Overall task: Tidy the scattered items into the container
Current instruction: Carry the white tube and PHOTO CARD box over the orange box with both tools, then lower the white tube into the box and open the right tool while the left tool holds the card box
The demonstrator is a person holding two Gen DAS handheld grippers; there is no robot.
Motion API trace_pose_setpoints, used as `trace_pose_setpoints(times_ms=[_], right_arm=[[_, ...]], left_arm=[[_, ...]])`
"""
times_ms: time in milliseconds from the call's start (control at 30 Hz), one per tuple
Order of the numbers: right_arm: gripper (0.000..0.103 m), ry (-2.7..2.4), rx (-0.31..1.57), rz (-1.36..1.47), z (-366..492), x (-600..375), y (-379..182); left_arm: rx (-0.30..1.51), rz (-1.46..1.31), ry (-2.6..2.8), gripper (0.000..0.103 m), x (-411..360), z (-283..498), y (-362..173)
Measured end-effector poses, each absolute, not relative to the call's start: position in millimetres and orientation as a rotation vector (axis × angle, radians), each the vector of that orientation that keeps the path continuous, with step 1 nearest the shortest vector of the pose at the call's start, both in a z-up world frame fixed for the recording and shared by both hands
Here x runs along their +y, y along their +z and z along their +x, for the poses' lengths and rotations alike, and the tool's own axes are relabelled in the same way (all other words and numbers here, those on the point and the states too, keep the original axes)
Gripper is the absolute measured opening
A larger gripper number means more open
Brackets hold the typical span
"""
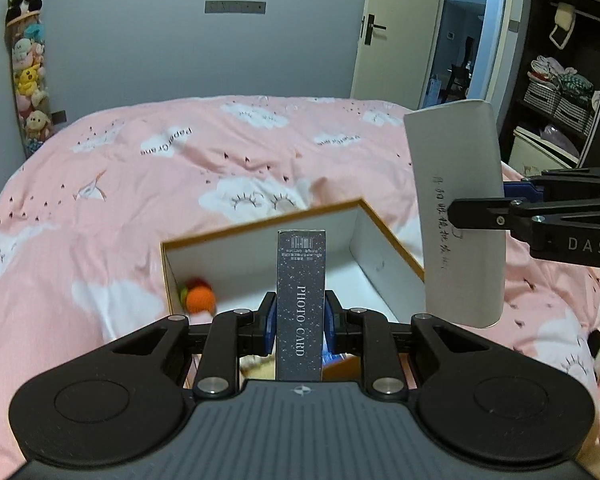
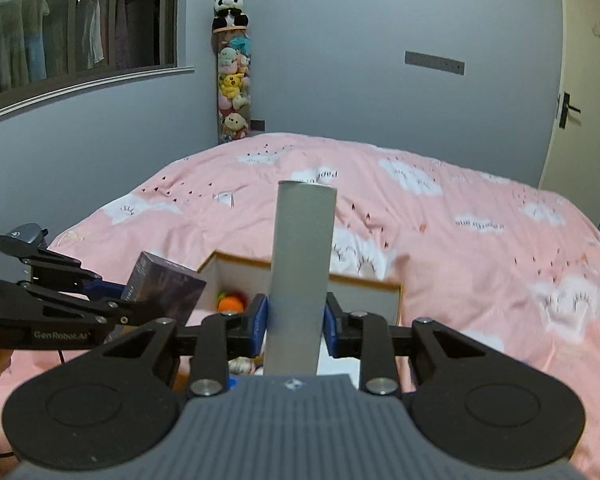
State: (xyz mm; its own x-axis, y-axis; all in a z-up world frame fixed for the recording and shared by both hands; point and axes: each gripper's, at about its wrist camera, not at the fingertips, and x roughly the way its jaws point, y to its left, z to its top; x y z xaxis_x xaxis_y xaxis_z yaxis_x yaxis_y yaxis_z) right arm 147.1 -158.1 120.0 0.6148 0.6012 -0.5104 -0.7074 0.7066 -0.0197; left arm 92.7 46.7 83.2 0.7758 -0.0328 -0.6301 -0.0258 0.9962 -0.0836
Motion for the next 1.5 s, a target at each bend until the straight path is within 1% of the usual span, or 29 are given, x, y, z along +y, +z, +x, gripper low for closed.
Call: trace_pose_setpoints(times_ms=[200,333,633,1067,1200,1400,1500], right_arm=[[0.031,0.759,0.535,-0.246,187.7,-132.7,121.7],[0.031,0.727,0.582,-0.284,213.5,-115.3,109.2],[0.031,0.631,0.793,-0.400,254.3,-90.4,49.4],[0.032,0.519,1.024,-0.556,293.5,-64.7,-28.6],[0.032,0.486,1.052,-0.603,298.3,-60.3,-43.6],[0.032,0.473,1.017,-0.705,291.6,-54.4,-55.2],[0.033,0.484,0.994,-0.765,288.7,-54.5,-60.8]], left_arm=[[0.701,-0.125,-0.019,0.026,54.3,126.1,83.2],[0.726,-0.132,-0.010,0.026,54.6,148.1,70.9],[0.815,-0.244,-0.045,0.026,67.0,178.2,26.1],[0.835,-0.352,-0.094,0.026,78.5,194.6,13.2],[0.843,-0.371,-0.107,0.026,81.5,198.3,8.6],[0.852,-0.384,-0.119,0.026,85.4,202.3,2.8],[0.855,-0.387,-0.121,0.026,87.4,203.6,0.6]])
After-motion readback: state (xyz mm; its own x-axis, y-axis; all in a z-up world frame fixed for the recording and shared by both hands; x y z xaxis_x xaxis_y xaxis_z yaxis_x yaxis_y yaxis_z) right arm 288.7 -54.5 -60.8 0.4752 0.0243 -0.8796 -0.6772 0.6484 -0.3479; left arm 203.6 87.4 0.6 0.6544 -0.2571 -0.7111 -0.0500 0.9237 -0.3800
